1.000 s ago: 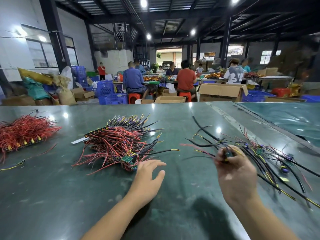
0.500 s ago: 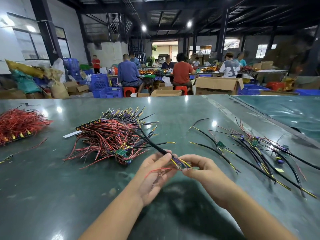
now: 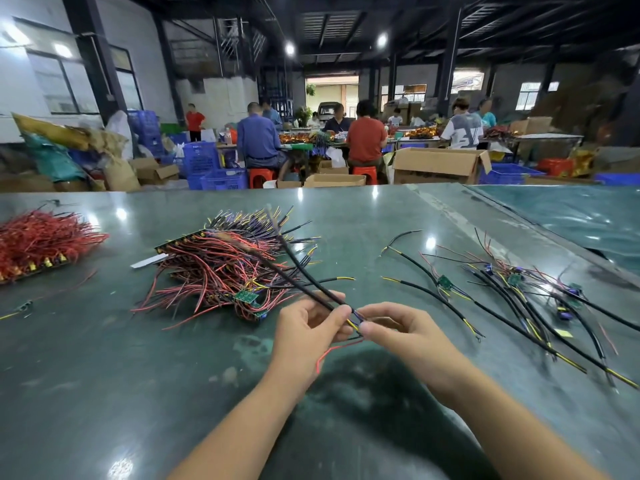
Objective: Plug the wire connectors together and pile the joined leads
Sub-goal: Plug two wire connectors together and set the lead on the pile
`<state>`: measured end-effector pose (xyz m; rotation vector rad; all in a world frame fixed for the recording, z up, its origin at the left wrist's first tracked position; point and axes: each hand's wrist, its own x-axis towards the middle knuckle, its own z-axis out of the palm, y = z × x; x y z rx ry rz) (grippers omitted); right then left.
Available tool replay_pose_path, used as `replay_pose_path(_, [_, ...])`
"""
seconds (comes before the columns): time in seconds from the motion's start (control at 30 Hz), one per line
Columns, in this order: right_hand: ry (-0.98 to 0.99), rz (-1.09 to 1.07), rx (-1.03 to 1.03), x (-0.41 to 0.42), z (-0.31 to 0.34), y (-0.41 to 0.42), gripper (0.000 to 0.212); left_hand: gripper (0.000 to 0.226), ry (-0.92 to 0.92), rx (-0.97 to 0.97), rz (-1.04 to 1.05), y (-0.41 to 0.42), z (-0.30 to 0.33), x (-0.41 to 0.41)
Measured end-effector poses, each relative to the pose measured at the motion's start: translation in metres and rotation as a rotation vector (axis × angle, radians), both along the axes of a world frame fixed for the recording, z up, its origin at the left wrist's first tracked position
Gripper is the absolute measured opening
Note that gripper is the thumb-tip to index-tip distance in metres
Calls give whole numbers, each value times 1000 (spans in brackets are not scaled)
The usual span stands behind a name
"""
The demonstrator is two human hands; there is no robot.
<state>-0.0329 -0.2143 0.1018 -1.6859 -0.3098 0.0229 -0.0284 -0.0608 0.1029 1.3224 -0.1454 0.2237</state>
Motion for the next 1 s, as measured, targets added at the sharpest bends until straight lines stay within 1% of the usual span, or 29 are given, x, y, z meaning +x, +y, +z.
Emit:
replay_pose_path(0.07, [-53,-81,-75,0,-3,2,6,20,-10,19,-13,-1,-2,-1])
replay_pose_path(0.13, [-81,-123,-53,1,-3,2,7,20,-20,25,-18,-2,-3,-1])
replay_pose_path(0.27, [-107,-142,164,3,1,1,12,16,-15,-28,-21,-1,-5,-1])
replay_pose_path(0.37, [-104,-196,315,3,3,1,10,14,-3,-91,-5,2,-4,0])
replay_pose_path(0.47, [-92,-224,378,4,4,1,18,14,-21,-206,-15,5,0,-1])
replay_pose_path(0.57, [-20,-184,434,4,4,0,25,12,-31,-282,-17,8,1,0])
replay_pose_path(0.7, [65,-89,585,4,6,-2,20,14,-36,-291,-32,8,0,0])
replay_pose_path(0.83, [91,-52,573,3,4,0,18,14,-60,-293,-45,7,0,-1])
replay_pose_path(1.0, [37,-43,586,3,3,0,21,16,-56,-313,-46,9,0,1])
